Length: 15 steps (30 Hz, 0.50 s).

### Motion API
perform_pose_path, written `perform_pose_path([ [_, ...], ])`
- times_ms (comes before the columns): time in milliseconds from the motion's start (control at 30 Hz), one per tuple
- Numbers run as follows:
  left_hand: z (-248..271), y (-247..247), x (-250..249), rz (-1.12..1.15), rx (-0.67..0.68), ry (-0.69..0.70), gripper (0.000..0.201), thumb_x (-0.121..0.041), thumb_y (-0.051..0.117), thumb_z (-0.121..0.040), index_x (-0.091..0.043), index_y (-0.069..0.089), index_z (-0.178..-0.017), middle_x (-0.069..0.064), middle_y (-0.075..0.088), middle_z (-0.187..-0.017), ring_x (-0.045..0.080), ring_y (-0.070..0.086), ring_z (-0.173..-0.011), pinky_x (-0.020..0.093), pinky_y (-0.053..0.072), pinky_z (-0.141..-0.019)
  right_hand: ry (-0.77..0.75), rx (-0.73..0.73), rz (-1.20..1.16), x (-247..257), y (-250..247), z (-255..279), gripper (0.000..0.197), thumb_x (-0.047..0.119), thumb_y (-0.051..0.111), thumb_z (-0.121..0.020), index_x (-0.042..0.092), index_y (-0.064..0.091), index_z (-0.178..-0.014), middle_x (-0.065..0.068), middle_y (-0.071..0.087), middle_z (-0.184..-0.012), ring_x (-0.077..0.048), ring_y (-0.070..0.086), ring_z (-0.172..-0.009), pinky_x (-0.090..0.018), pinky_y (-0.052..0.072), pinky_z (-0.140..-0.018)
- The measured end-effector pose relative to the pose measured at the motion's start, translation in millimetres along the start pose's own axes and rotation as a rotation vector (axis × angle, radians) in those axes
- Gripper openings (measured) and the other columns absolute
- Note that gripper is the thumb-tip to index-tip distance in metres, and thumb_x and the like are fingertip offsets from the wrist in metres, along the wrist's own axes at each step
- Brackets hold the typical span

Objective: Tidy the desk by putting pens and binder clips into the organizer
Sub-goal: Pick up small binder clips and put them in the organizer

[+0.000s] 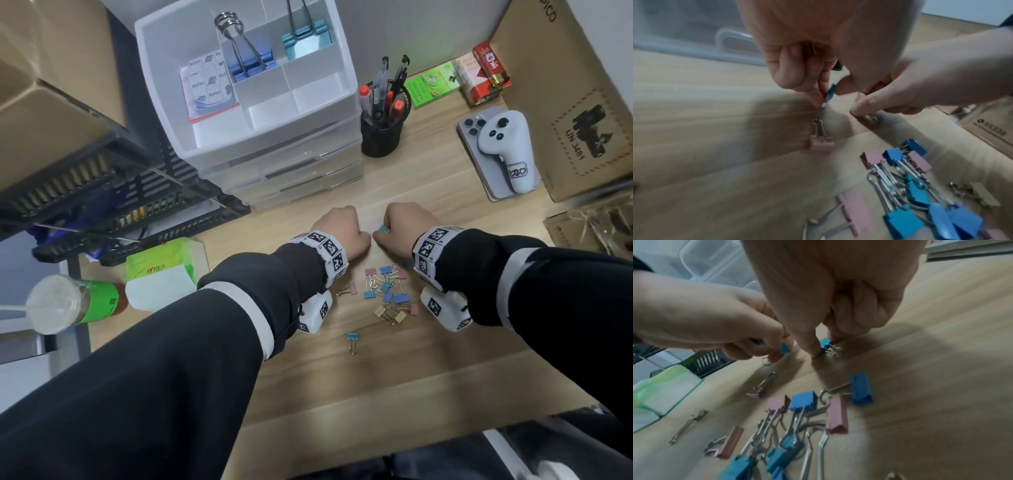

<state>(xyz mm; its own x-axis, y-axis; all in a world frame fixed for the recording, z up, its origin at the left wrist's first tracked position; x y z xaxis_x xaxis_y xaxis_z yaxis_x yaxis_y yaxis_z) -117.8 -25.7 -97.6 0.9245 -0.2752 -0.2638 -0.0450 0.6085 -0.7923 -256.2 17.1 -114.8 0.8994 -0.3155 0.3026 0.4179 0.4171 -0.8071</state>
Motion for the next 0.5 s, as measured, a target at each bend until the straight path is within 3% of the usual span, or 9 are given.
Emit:
perform_pose_path([
  [100, 6.8, -2.8, 8.0, 0.064, -0.024, -0.077, 0.027, -0.018, 0.043, -0.092, -0.007, 0.063, -0.106, 0.014, 0.065, -0.103, 0.032, 0.058, -0.083, 0.032, 0.048, -0.07, 0.03, 0.072, -0.103, 0.3, -2.4, 1.0, 0.036, 0.04, 0.055, -0.086, 0.012, 0.05, -0.064, -0.006, 0.052, -0.062, -0.027, 0.053, -0.062, -0.029, 0.04, -0.053],
  [233, 13.5, -4.1, 21.1, 0.188, -0.002, -0.109, 0.031, -0.013, 0.039, -0.092, -0.005, 0.068, -0.091, 0.016, 0.068, -0.094, 0.036, 0.062, -0.085, 0.03, 0.045, -0.07, 0.138, 0.095, -0.582, -4.4, -8.3, 10.2, 0.03, 0.031, 0.048, -0.088, 0.009, 0.055, -0.069, -0.01, 0.054, -0.064, -0.025, 0.05, -0.061, -0.035, 0.043, -0.065],
  [300, 16.3, -1.6, 24.9, 0.246, 0.027, -0.121, 0.034, -0.016, 0.038, -0.094, -0.004, 0.065, -0.078, 0.012, 0.065, -0.08, 0.034, 0.061, -0.081, 0.029, 0.043, -0.067, 0.259, 0.195, -1.007, -5.5, -8.1, 16.3, 0.021, 0.019, 0.047, -0.083, 0.008, 0.054, -0.067, -0.011, 0.053, -0.059, -0.022, 0.046, -0.049, -0.033, 0.04, -0.055],
  [400, 23.3, 1.1, 23.7, 0.256, 0.038, -0.112, 0.039, -0.026, 0.041, -0.098, -0.007, 0.057, -0.067, 0.008, 0.06, -0.067, 0.028, 0.054, -0.069, 0.03, 0.039, -0.058, 0.447, 0.428, -1.337, -9.7, -6.8, 25.2, 0.013, 0.012, 0.046, -0.079, 0.011, 0.049, -0.066, -0.005, 0.049, -0.056, -0.012, 0.031, -0.04, -0.016, 0.021, -0.034],
  [433, 24.5, 3.3, 23.1, 0.233, 0.057, -0.093, 0.039, -0.026, 0.042, -0.099, -0.006, 0.06, -0.07, 0.008, 0.063, -0.071, 0.028, 0.056, -0.072, 0.029, 0.041, -0.059, 0.467, 0.485, -1.382, -10.8, -5.4, 26.8, 0.013, 0.012, 0.048, -0.08, 0.012, 0.049, -0.067, -0.004, 0.049, -0.057, -0.01, 0.031, -0.041, -0.015, 0.019, -0.031],
  [500, 26.7, 9.3, 23.0, 0.19, 0.092, -0.067, 0.033, -0.024, 0.042, -0.1, -0.002, 0.066, -0.092, 0.012, 0.07, -0.093, 0.03, 0.062, -0.09, 0.031, 0.048, -0.074, 0.461, 0.548, -1.425, -12.1, -2.9, 30.2, 0.011, 0.011, 0.052, -0.084, 0.01, 0.052, -0.073, -0.005, 0.052, -0.064, -0.01, 0.037, -0.045, -0.016, 0.024, -0.03],
])
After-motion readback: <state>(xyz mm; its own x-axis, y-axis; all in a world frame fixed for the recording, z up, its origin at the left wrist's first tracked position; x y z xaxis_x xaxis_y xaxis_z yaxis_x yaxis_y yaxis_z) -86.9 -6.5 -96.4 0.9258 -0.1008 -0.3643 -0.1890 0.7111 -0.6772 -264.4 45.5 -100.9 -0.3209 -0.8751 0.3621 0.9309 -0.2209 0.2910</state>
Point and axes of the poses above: each hand's wrist, its own z-axis away from the middle knuckle, its own y-axis out of the palm, x = y × z, the point moved 2 cm from there along -z, towards the middle knuckle
